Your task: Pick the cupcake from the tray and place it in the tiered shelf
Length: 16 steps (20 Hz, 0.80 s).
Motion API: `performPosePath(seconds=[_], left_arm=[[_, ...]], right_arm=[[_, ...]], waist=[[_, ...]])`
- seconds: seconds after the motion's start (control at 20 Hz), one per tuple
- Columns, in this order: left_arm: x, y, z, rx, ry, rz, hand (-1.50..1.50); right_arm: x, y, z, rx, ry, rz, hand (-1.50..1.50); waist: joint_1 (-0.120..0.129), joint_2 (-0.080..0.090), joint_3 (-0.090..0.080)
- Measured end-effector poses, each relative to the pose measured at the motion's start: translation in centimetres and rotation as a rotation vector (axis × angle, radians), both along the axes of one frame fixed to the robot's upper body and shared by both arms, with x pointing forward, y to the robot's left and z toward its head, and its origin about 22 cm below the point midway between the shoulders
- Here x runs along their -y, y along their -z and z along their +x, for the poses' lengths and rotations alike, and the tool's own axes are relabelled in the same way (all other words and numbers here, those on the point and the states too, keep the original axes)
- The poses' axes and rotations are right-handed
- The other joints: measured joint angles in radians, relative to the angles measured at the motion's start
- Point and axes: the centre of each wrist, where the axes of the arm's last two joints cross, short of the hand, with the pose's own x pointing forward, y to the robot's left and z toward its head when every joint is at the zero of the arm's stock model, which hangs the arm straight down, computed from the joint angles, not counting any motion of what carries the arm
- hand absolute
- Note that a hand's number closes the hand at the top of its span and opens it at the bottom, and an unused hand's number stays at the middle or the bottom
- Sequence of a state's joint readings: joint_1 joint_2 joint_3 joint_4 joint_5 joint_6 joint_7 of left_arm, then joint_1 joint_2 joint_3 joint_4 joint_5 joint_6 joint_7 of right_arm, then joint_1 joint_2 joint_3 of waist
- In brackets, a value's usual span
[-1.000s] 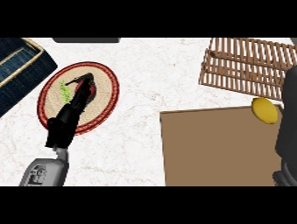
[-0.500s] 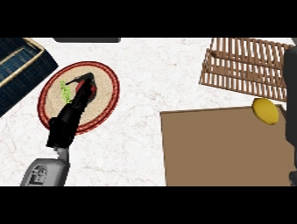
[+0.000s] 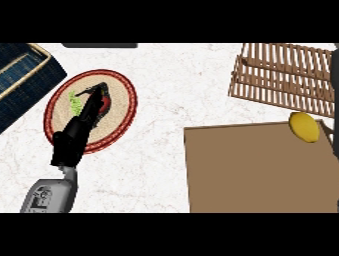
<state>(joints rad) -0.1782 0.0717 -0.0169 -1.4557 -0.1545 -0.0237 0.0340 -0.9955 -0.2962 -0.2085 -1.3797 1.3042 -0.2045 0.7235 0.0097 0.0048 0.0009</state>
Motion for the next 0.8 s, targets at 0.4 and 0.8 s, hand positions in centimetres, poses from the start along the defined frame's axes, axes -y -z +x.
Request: performPosePath(seconds=[0.4,0.8], left_arm=[[0.6,0.5,0.4,-0.004,0.009,0.001,0.0],[0.0,0.4,0.4,-0.003,0.0,-0.002,0.0]], right_arm=[[3.3,0.5,1.5,0.095,-0.071,0.1,1.5],[6.5,3.2,2.7,0.01,0.103,0.077,-1.5]], waist=[[-0.002,-0.002,-0.001],[-0.006,-0.004,-0.002]])
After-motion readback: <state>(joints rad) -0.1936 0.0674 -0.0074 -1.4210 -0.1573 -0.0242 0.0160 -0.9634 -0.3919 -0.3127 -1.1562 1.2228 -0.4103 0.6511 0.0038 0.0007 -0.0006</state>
